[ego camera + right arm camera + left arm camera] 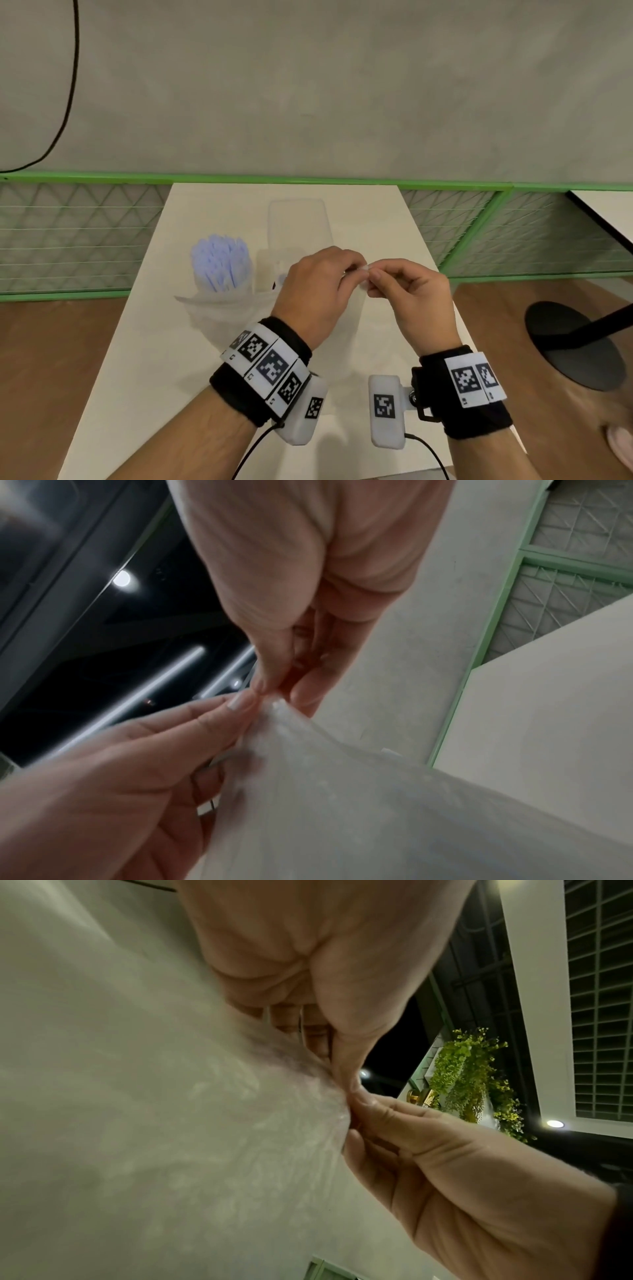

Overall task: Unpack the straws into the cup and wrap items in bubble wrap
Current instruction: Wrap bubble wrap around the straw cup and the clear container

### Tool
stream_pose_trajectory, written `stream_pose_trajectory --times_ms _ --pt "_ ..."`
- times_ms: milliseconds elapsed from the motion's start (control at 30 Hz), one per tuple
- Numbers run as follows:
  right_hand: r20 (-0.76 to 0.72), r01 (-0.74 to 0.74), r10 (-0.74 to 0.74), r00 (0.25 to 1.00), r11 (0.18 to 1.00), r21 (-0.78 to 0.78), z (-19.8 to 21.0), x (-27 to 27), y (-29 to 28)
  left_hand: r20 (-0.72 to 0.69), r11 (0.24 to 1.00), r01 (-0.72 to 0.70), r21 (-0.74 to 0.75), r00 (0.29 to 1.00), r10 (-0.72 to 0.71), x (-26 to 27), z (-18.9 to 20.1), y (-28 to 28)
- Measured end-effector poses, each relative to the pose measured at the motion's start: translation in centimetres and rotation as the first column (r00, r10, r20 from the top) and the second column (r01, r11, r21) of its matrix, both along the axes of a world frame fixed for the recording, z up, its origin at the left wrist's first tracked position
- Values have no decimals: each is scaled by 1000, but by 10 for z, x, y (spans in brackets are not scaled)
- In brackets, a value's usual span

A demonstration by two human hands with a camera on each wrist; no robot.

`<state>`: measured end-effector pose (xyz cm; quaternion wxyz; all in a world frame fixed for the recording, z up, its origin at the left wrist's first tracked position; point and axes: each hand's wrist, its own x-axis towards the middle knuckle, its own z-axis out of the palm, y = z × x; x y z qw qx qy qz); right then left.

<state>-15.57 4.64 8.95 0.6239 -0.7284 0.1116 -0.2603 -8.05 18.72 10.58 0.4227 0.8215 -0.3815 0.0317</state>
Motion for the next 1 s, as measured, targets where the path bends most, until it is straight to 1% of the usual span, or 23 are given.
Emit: stream_pose_trajectory --times_ms 100,200,300,367,467,600,667,700,767,833,867,900,933,1000 --pt "17 62 -61 998 993 -96 -5 4 -3 82 996 -62 69 995 56 4 0 0" --pt "32 142 -139 990 985 -99 -10 8 -7 192 983 -160 88 971 141 11 -3 20" --pt "22 180 -179 984 980 -85 -13 12 -10 277 965 -237 113 940 198 24 -8 58" --pt "27 204 -202 979 977 -68 -15 15 -12 301 951 -275 139 927 224 32 -10 86" --pt "31 226 -224 974 973 -54 -18 19 -15 301 931 -323 173 917 262 40 -10 121" --pt "31 225 -223 974 972 -61 -18 22 -14 311 890 -420 176 882 354 45 -12 153" --pt "24 221 -220 975 970 -97 -18 23 -13 286 887 -432 161 881 377 43 -14 158" --pt "22 222 -221 975 968 -114 -17 22 -12 259 899 -414 143 892 370 41 -13 159" --pt "21 225 -224 974 968 -112 -14 20 -11 170 938 -318 138 941 294 36 -13 156" --pt "25 193 -191 981 976 -101 -7 17 -5 79 955 -193 223 980 180 32 -12 148" --pt "36 167 -164 986 976 -142 -4 15 0 34 947 -155 282 988 152 30 -13 142" --pt "45 140 -133 990 962 -233 0 14 6 -10 934 -136 331 989 148 27 -14 135" --pt "43 112 -103 994 926 -360 4 13 10 -51 924 -134 359 985 162 25 -14 127" --pt "-19 8 -23 1000 820 -572 5 17 16 -96 895 -208 394 959 266 26 -14 115"
